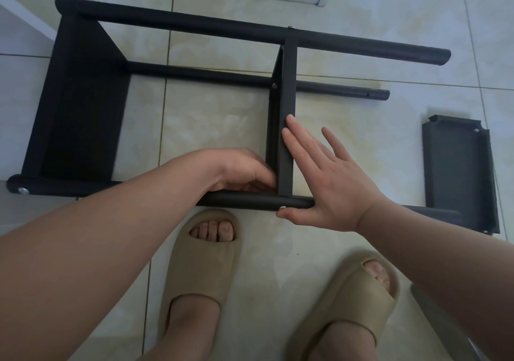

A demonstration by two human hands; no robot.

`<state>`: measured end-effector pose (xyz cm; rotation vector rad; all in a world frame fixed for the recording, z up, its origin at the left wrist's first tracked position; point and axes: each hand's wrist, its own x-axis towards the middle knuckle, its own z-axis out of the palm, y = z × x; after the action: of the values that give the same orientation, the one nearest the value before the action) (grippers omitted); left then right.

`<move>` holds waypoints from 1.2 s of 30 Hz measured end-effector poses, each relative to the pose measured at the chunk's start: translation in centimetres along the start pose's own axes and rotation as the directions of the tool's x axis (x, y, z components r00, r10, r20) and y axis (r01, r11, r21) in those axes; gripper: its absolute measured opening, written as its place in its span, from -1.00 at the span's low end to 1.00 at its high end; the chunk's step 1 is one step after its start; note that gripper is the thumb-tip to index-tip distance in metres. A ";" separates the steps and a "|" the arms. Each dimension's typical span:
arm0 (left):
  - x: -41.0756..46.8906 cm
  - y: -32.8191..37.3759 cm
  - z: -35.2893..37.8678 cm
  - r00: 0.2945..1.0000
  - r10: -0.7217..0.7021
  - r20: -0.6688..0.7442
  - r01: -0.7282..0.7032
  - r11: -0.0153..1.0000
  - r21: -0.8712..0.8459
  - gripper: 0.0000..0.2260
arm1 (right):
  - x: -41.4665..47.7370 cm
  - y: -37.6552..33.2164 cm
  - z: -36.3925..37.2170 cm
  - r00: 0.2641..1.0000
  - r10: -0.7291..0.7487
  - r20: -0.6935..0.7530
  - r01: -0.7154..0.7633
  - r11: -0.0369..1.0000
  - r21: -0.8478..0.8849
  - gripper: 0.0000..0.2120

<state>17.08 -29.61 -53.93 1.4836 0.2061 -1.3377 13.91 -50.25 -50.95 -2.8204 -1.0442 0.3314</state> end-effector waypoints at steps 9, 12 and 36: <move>-0.1 0.0 -0.4 0.997 -0.036 0.068 0.039 0.998 -0.051 -0.85 | 0.0 0.0 0.0 1.000 -0.005 0.008 0.005 1.000 0.002 0.08; -0.1 0.0 -0.2 0.996 -0.045 0.071 0.050 0.996 -0.067 -0.86 | 0.0 0.0 0.0 1.000 -0.004 0.008 0.004 1.000 0.004 0.08; -0.1 -0.1 -0.4 0.997 -0.014 0.082 0.016 1.000 -0.015 -0.85 | 0.0 0.1 0.0 1.000 -0.009 0.019 0.009 1.000 0.008 0.07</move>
<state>17.21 -29.24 -53.93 1.4138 0.1753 -1.4028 14.01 -50.29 -50.95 -2.8105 -1.0564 0.3610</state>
